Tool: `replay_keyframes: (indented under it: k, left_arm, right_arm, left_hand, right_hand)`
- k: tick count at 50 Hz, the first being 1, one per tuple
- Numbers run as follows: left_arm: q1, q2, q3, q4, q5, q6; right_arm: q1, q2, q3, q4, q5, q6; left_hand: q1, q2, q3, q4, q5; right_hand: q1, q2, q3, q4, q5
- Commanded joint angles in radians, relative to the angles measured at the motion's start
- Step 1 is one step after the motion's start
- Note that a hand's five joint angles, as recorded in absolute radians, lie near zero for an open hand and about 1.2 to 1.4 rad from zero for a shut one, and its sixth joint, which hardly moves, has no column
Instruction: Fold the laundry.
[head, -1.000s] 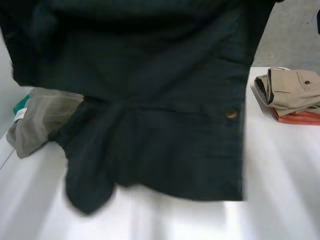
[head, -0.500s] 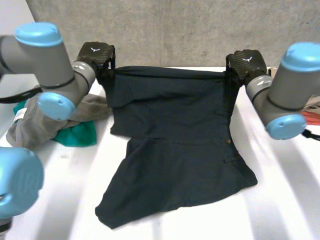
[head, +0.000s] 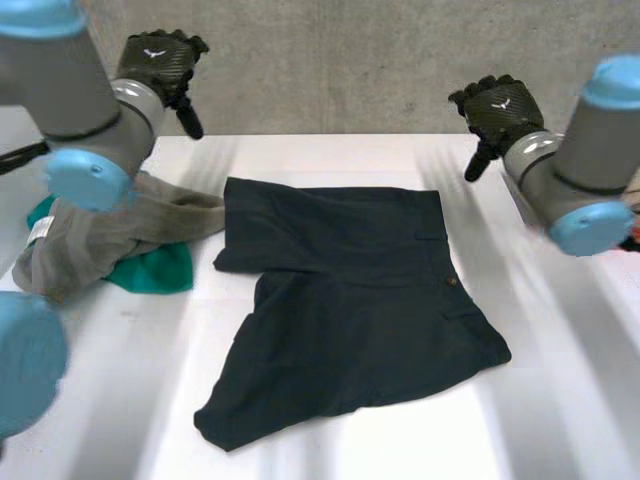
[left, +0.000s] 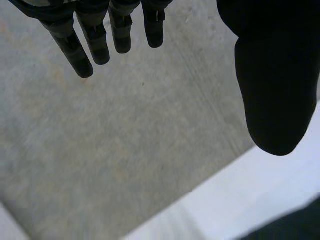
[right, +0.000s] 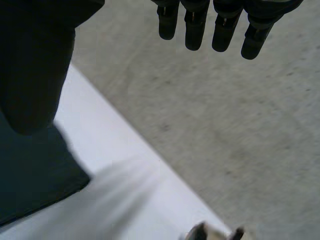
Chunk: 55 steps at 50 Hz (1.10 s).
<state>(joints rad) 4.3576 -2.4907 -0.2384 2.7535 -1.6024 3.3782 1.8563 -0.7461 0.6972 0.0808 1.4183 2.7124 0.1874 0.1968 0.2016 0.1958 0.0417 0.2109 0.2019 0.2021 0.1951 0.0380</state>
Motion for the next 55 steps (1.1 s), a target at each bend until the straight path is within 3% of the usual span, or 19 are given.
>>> replay_keyframes:
  k: [1,4,9,13,19,27,33,37,39,40,45,52,55]
  left_arm:
    - [-0.026,0.386,-0.551,-0.120,0.056,0.006]
    - [-0.039,0.513,-0.773,-0.130,0.110,0.013]
    - [-0.061,0.665,-1.082,-0.126,0.165,0.033]
    - [-0.078,0.771,-1.312,-0.118,0.188,0.066]
    - [-0.095,0.822,-1.553,-0.036,0.200,0.093]
    - [-0.102,0.787,-1.650,0.110,0.188,0.099]
    - [-0.113,0.741,-1.653,0.170,0.184,0.105]
    - [-0.127,0.687,-1.651,0.221,0.164,0.122]
    - [-0.141,0.653,-1.651,0.247,0.148,0.142]
    - [-0.148,0.641,-1.650,0.255,0.142,0.151]
    - [-0.173,0.618,-1.632,0.273,0.073,0.227]
    - [-0.219,0.717,-1.632,0.243,0.016,0.240]
    - [-0.259,0.786,-1.641,0.154,0.025,0.250]
  right_arm:
    - [-0.075,-0.251,0.270,0.273,-0.143,-0.109]
    - [-0.109,-0.340,0.400,0.351,-0.186,-0.169]
    - [-0.163,-0.444,0.614,0.398,-0.286,-0.259]
    - [-0.192,-0.518,0.798,0.387,-0.370,-0.342]
    - [-0.224,-0.561,1.037,0.254,-0.459,-0.437]
    - [-0.227,-0.530,1.189,-0.008,-0.492,-0.451]
    - [-0.224,-0.480,1.213,-0.114,-0.495,-0.439]
    - [-0.224,-0.452,1.206,-0.157,-0.495,-0.419]
    - [-0.224,-0.447,1.202,-0.168,-0.495,-0.402]
    - [-0.226,-0.450,1.202,-0.171,-0.495,-0.398]
    - [-0.224,-0.496,1.226,-0.171,-0.478,-0.382]
    - [-0.249,-0.654,1.260,-0.096,-0.426,-0.430]
    - [-0.310,-0.732,1.254,0.076,-0.418,-0.505]
  left_hand:
    - [-0.013,-0.022,-0.027,-0.021,-0.042]
    - [-0.007,-0.017,-0.021,-0.016,-0.036]
    - [0.225,0.216,0.211,0.217,0.196]
    - [0.463,0.454,0.449,0.455,0.434]
    - [0.519,0.510,0.505,0.511,0.491]
    - [0.405,0.395,0.391,0.396,0.376]
    - [0.373,0.363,0.358,0.364,0.344]
    - [0.375,0.366,0.361,0.367,0.347]
    - [0.393,0.384,0.379,0.384,0.364]
    - [0.425,0.416,0.411,0.417,0.396]
    - [1.207,1.198,1.193,1.199,1.178]
    - [1.209,1.199,1.195,1.200,1.180]
    - [1.209,1.199,1.195,1.200,1.180]
  right_hand:
    - [-0.036,-0.027,-0.028,-0.021,-0.038]
    - [0.028,0.037,0.036,0.043,0.026]
    - [0.225,0.234,0.234,0.241,0.223]
    - [0.310,0.319,0.319,0.326,0.308]
    - [0.328,0.337,0.336,0.343,0.326]
    - [0.328,0.337,0.336,0.343,0.326]
    - [0.366,0.375,0.374,0.381,0.364]
    - [0.694,0.703,0.702,0.709,0.692]
    - [1.060,1.069,1.069,1.076,1.058]
    - [1.184,1.193,1.193,1.200,1.182]
    - [1.185,1.194,1.194,1.201,1.184]
    - [1.185,1.194,1.194,1.201,1.184]
    - [1.185,1.194,1.194,1.201,1.184]
